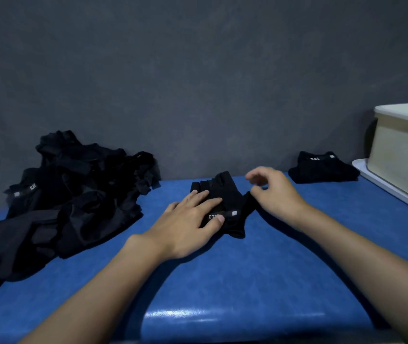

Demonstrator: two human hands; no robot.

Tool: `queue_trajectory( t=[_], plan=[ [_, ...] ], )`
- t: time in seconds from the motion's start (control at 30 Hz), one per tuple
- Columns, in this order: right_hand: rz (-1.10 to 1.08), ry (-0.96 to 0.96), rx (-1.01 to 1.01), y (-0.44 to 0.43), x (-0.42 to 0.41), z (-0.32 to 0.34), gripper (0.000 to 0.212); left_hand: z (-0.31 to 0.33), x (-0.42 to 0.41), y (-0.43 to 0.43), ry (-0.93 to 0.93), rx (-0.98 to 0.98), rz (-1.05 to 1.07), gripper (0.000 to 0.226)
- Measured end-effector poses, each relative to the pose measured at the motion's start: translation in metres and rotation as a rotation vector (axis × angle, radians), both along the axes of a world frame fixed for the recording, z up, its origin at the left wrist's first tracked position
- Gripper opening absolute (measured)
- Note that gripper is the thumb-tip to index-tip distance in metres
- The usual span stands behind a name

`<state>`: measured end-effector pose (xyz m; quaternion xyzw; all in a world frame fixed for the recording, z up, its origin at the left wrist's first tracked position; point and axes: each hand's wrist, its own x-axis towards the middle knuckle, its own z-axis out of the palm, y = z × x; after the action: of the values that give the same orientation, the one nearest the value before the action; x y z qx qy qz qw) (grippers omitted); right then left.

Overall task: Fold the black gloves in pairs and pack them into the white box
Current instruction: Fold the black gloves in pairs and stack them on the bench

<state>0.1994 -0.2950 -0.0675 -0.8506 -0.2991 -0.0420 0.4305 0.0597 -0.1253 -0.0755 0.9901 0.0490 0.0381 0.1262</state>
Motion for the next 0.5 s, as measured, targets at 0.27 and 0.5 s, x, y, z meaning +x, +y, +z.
queue_trajectory(
  t=[0.27,0.5],
  plan=[
    [0.107,0.015,-0.209,0.011,-0.011,-0.004,0.03,0.002,0.01,0.009,-0.268,-0.425,0.171,0.05],
    [0.101,-0.033,-0.371,0.011,-0.01,-0.008,0.043,0.0,0.009,0.008,-0.163,-0.272,0.248,0.047]
  ],
)
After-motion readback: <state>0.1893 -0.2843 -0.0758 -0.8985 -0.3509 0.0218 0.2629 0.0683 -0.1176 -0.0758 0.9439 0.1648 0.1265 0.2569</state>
